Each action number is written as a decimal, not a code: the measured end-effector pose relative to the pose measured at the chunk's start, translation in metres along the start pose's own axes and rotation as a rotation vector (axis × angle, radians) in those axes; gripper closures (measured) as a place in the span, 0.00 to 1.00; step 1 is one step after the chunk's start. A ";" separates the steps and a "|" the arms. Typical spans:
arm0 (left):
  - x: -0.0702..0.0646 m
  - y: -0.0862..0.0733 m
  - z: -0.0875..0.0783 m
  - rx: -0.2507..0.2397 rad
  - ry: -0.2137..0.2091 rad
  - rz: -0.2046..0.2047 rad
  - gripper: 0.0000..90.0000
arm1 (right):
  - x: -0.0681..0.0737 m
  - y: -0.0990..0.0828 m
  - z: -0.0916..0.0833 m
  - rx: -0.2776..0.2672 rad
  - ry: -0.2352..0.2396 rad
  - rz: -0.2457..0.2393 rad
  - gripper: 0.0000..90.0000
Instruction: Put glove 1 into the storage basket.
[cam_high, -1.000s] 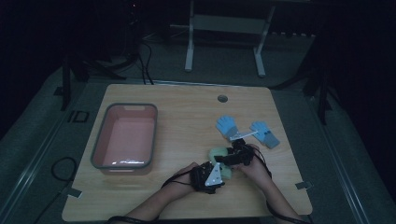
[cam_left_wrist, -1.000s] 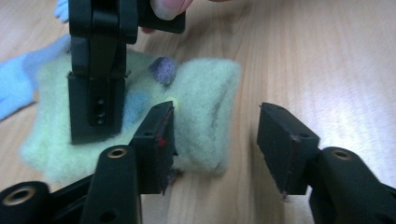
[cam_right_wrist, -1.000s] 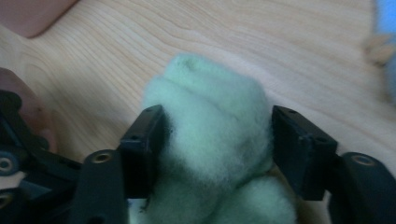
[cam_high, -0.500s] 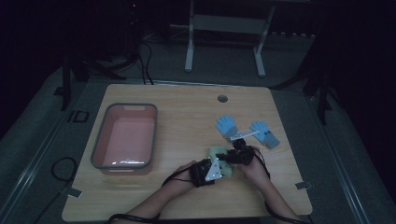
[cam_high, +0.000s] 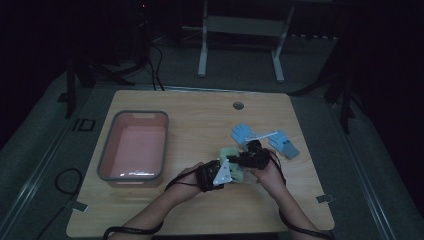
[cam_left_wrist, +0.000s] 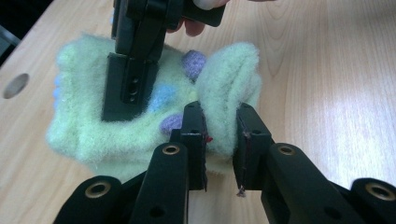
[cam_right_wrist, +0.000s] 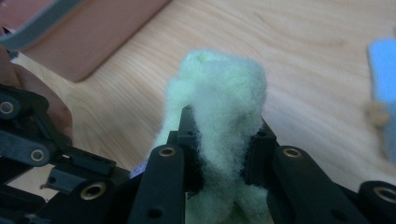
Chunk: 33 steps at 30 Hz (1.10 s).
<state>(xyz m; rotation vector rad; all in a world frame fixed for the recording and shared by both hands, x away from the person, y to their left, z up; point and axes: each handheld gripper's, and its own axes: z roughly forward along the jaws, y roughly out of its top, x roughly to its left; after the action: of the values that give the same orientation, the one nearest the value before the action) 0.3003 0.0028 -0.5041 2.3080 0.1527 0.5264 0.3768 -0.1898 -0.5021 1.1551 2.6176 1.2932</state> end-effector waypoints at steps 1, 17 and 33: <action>0.001 0.000 -0.002 0.002 0.001 0.001 0.86 | 0.005 0.006 0.000 -0.001 0.000 -0.009 0.82; 0.016 -0.010 -0.054 0.011 0.044 0.004 0.86 | 0.041 0.045 0.009 -0.027 0.038 -0.069 0.82; 0.036 -0.024 -0.104 0.050 0.124 0.000 0.86 | 0.079 0.094 0.031 -0.029 0.072 -0.136 0.82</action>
<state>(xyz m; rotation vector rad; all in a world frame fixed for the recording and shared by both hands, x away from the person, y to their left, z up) 0.2910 0.0970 -0.4429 2.3237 0.2276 0.6726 0.3866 -0.0838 -0.4338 0.9254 2.6642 1.3652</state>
